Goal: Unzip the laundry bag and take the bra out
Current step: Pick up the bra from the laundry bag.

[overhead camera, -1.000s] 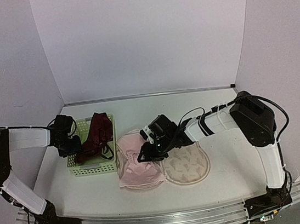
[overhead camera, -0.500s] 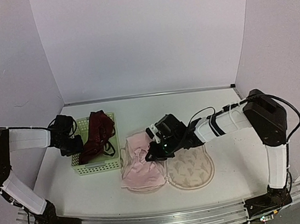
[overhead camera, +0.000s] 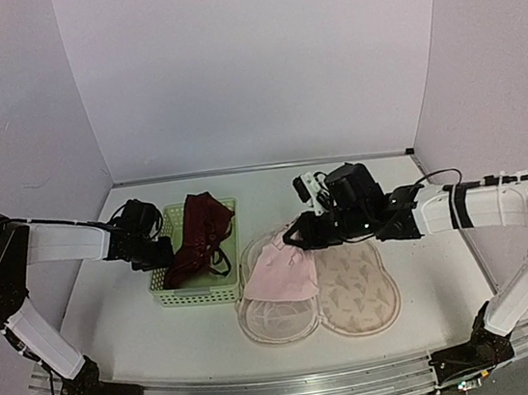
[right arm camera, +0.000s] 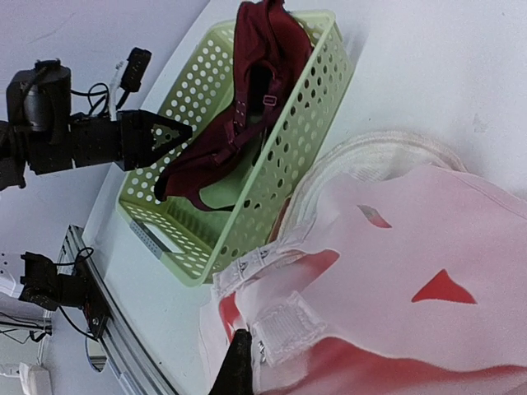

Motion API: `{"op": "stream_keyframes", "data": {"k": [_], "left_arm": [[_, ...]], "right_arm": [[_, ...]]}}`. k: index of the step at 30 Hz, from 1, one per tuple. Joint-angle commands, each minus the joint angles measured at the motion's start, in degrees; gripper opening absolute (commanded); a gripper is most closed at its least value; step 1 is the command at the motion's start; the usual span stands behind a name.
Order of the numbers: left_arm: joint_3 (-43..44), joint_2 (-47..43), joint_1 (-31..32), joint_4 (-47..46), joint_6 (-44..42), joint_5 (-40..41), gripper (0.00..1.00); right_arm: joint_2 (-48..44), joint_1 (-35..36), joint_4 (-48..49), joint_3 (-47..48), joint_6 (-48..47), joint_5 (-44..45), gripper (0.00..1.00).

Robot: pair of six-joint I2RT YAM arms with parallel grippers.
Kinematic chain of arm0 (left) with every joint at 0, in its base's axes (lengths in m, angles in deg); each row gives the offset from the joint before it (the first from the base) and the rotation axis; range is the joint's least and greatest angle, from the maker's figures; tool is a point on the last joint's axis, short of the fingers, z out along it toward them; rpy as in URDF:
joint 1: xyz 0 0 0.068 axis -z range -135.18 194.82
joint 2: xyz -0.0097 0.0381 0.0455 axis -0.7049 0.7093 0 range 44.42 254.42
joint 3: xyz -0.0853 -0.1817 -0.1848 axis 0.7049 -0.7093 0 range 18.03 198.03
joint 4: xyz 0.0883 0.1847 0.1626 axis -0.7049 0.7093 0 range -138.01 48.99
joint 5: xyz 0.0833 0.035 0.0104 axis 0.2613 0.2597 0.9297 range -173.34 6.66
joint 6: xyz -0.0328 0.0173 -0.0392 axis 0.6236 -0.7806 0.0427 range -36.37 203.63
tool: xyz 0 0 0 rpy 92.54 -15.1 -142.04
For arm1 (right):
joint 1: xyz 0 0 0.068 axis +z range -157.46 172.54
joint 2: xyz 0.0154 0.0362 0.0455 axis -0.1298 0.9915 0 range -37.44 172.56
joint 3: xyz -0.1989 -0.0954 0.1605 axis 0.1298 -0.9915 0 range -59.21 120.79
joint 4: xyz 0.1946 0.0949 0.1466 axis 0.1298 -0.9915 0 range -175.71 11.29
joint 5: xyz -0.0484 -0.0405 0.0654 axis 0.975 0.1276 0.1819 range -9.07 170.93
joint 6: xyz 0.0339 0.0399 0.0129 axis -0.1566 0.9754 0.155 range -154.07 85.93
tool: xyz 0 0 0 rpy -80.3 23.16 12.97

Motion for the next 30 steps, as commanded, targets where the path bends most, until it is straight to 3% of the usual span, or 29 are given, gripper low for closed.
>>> {"op": "stream_keyframes", "data": {"k": [1,6,12,18,25,30], "left_arm": [[0.89,2.67,2.08,-0.56,1.69,-2.38,0.34],[2.03,3.07,5.64,-0.6,3.35,-2.97,0.34],[1.02,1.36,8.33,-0.63,5.73,-3.3,0.35],[1.24,-0.27,8.34,0.58,5.68,-2.34,0.47],[6.08,-5.41,8.11,8.02,5.49,7.26,0.65],[9.19,-13.42,4.85,14.49,4.73,12.13,0.7]], "right_arm": [[-7.29,-0.5,-1.73,-0.92,-3.24,2.44,0.0],[-11.2,-0.69,-3.42,1.2,-5.05,2.31,0.0],[-8.41,-0.7,-3.84,8.12,-5.67,-1.43,0.0],[-0.68,-0.69,-3.63,17.36,-5.53,-4.56,0.0],[10.11,-0.44,-3.71,29.11,-4.6,-8.05,0.0],[18.37,0.23,-5.35,37.6,-4.58,-10.93,0.0]]}}
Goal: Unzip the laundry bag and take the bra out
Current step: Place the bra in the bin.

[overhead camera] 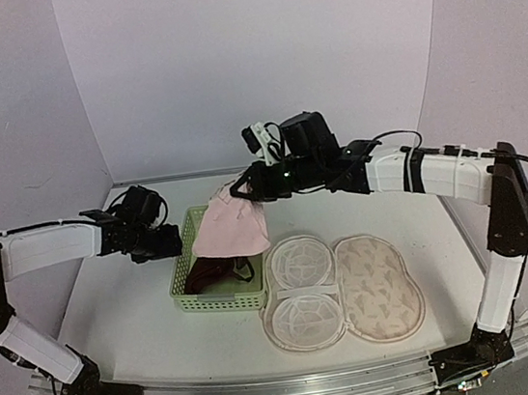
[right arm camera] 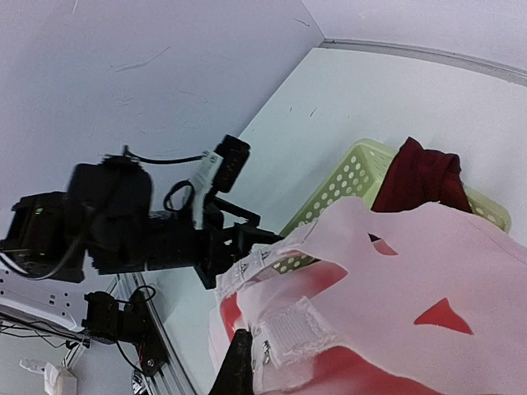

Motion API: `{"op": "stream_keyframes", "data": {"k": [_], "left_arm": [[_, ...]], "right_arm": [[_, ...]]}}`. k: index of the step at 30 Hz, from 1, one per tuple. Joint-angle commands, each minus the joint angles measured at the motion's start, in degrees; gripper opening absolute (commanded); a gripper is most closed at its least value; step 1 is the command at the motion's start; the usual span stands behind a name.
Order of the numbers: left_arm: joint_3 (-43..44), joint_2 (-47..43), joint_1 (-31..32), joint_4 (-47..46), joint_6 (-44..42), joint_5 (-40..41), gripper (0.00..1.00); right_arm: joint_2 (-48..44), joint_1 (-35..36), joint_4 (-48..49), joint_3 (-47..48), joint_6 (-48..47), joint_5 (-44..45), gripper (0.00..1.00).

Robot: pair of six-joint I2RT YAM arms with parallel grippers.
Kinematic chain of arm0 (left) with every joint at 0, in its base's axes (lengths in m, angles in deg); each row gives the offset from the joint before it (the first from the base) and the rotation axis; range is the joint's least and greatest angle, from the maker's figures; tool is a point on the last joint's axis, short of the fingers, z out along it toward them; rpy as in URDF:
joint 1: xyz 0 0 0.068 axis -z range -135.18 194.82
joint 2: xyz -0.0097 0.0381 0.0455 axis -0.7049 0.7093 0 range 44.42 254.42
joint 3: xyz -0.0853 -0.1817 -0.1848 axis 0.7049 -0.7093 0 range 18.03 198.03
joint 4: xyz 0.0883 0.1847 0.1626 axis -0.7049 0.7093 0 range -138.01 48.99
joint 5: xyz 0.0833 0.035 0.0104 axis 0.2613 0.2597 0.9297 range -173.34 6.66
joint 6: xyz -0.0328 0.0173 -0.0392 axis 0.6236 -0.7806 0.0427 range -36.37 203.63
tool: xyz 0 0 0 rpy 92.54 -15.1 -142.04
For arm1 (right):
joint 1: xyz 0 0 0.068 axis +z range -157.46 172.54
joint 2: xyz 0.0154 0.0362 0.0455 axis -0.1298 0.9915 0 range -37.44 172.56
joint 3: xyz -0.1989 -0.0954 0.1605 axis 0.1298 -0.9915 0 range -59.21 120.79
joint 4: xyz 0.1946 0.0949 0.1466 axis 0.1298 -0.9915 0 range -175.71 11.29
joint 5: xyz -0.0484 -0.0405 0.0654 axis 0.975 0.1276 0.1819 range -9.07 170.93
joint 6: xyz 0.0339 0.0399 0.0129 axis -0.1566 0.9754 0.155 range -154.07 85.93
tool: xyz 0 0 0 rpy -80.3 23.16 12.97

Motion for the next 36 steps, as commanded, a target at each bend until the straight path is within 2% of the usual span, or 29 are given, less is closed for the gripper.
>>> {"op": "stream_keyframes", "data": {"k": [1,6,11,16,22,24,27,31,36], "left_arm": [[5.73,-10.13,-3.5,6.43,-1.0,6.95,0.71],[7.49,-20.12,-5.68,9.52,-2.54,8.13,0.77],[8.42,-25.67,-5.88,11.69,-2.89,7.74,0.79],[7.48,-27.63,-5.97,12.18,-2.61,6.74,0.8],[6.34,-27.94,-5.97,12.21,-2.35,5.9,0.8],[5.99,-27.9,-5.97,12.15,-2.26,5.56,0.8],[5.6,-27.33,-5.97,12.13,-2.08,5.0,0.8],[5.7,-26.38,-5.97,12.03,-1.99,4.63,0.8],[5.95,-26.09,-5.96,11.98,-2.04,5.01,0.8]], "right_arm": [[5.84,0.92,0.53,8.98,0.01,-3.66,0.0],[13.27,1.41,-0.8,16.63,0.55,-5.41,0.0],[19.63,1.42,-1.22,21.88,1.22,-6.83,0.0],[25.68,1.42,-1.2,24.42,1.96,-8.07,0.0],[29.8,1.44,-0.95,21.99,3.82,-7.99,0.0],[29.58,1.43,-0.95,19.05,4.19,-6.2,0.05],[28.6,1.49,-0.95,15.39,4.51,-3.94,0.2],[25.32,1.43,-1.03,12.76,4.38,-2.32,0.33],[20.04,1.46,-2.58,11.42,3.25,1.4,0.42]]}}
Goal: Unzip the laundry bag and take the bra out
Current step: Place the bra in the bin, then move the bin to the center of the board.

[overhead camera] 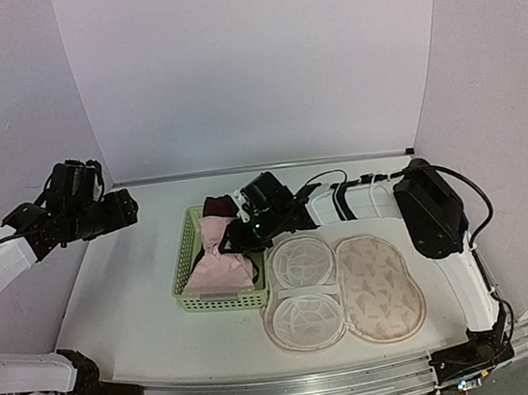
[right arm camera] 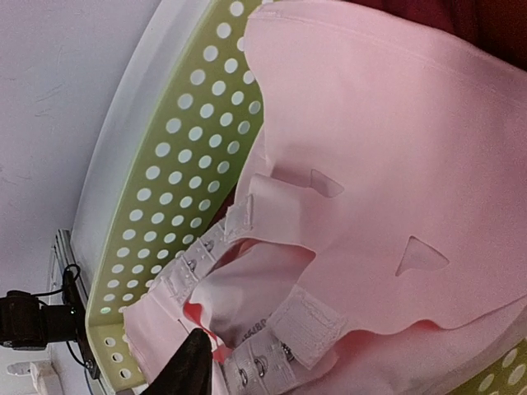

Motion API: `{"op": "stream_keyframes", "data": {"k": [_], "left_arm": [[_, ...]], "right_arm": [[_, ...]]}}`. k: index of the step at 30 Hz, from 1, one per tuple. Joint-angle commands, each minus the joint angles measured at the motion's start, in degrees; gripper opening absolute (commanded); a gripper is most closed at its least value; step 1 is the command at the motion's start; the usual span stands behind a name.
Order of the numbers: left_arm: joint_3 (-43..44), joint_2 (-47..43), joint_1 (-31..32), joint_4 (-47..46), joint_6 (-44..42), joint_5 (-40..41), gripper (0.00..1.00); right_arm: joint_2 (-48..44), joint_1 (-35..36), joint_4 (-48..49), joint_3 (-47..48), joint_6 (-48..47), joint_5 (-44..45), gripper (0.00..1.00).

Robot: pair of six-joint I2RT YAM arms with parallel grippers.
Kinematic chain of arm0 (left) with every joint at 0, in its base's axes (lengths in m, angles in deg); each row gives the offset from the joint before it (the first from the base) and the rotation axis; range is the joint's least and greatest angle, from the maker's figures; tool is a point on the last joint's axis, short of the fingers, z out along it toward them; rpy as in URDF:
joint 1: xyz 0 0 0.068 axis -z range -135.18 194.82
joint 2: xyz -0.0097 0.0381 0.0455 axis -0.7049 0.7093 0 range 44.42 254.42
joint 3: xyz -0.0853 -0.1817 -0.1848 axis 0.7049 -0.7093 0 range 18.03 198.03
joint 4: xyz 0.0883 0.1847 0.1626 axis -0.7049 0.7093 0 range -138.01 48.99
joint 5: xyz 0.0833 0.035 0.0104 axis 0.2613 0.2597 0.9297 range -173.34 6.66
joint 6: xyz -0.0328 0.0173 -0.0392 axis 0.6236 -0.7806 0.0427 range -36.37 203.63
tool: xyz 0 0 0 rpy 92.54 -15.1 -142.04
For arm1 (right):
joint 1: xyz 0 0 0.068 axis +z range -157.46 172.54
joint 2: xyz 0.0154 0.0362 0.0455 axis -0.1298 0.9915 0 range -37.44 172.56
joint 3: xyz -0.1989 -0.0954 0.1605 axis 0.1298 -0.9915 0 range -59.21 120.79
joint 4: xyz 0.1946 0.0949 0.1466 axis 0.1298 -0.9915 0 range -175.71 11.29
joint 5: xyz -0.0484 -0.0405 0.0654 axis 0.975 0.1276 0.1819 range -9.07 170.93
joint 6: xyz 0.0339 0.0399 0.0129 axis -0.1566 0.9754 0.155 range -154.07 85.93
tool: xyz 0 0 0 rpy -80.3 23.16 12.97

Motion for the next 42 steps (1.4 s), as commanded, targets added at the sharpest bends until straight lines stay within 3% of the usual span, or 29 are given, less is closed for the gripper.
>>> {"op": "stream_keyframes", "data": {"k": [1,14,22,29,32,42], "left_arm": [[0.4,-0.04,-0.2,-0.93,-0.32,-0.11,0.8],[1.47,1.36,-0.2,-1.25,-1.16,0.44,0.82],[1.84,1.58,-0.2,-1.29,-2.01,0.25,0.85],[2.36,0.14,-0.2,-1.13,-3.15,0.47,0.94],[2.39,-0.76,-0.2,-1.17,-3.18,0.76,0.99],[3.16,-2.88,-0.24,-0.51,-5.34,-1.06,1.0]], "right_arm": [[-8.5,0.23,-0.9,-0.98,-1.39,4.82,0.43],[-15.52,0.23,-12.37,0.37,-6.49,15.3,0.52],[-21.12,0.22,-13.56,-4.97,-8.2,21.36,0.59],[-25.23,0.19,-10.53,-15.19,-4.12,19.16,0.65],[-25.35,0.23,-7.28,-18.84,-1.56,16.6,0.71],[-20.18,0.23,4.29,-21.44,8.61,8.63,0.98]]}}
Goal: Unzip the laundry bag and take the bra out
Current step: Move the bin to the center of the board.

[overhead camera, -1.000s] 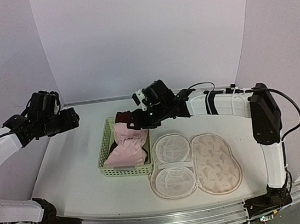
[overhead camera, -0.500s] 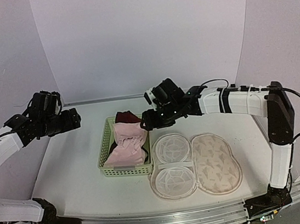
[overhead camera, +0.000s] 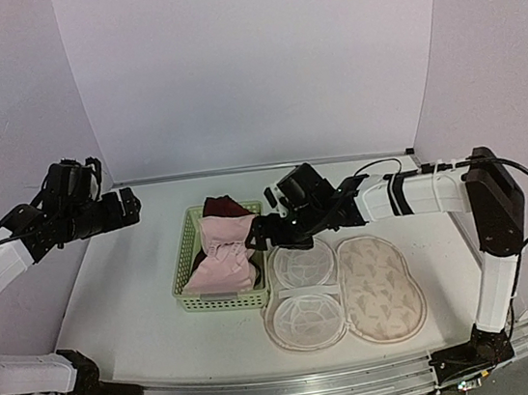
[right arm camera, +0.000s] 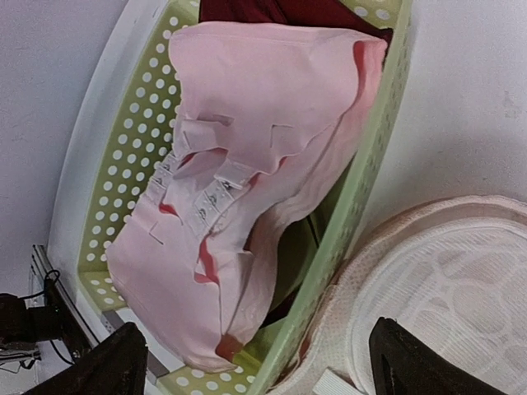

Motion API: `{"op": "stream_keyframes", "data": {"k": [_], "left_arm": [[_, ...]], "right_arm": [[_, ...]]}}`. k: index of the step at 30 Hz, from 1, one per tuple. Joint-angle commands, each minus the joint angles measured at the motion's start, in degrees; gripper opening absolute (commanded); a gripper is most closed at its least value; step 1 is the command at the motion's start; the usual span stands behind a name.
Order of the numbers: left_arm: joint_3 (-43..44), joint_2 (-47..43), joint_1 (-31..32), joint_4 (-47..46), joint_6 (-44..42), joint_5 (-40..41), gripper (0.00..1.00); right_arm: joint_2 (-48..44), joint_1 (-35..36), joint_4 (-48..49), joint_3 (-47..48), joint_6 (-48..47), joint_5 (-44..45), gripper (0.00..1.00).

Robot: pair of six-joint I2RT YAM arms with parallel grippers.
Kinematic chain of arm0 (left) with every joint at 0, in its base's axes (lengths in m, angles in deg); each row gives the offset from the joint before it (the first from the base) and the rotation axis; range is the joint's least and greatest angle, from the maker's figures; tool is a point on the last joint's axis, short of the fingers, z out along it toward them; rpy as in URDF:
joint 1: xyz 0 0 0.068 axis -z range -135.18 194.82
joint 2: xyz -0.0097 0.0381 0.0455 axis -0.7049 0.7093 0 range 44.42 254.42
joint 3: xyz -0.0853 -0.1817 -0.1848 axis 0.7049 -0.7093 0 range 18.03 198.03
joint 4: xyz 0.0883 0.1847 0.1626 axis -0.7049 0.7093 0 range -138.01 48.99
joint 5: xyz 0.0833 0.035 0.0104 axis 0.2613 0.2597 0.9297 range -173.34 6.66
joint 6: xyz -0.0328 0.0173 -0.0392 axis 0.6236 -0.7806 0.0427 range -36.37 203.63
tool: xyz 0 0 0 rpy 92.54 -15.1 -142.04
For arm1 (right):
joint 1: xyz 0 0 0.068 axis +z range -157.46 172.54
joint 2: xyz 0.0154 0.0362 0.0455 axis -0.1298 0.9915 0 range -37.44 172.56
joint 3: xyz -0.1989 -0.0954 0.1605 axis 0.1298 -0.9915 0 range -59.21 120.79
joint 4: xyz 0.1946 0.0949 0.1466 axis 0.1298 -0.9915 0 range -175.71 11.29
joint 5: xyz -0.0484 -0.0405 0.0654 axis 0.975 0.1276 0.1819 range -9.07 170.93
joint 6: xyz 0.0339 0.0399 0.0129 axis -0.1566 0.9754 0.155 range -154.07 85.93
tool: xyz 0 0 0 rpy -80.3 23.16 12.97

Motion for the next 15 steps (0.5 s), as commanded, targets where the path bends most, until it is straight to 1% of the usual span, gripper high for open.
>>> {"op": "stream_keyframes", "data": {"k": [1,7,15], "left_arm": [[2.99,-2.14,-0.2,-0.43,-1.93,-0.78,1.0],[2.72,-3.71,-0.27,0.27,-3.07,-0.45,1.0],[2.2,-5.01,-0.28,0.73,-3.48,-0.38,0.99]], "right_arm": [[3.41,0.23,9.17,1.23,6.46,-4.3,0.98],[7.89,0.49,12.15,4.63,10.46,-5.91,0.98],[15.18,2.54,12.45,14.6,12.78,-8.96,0.98]]}}
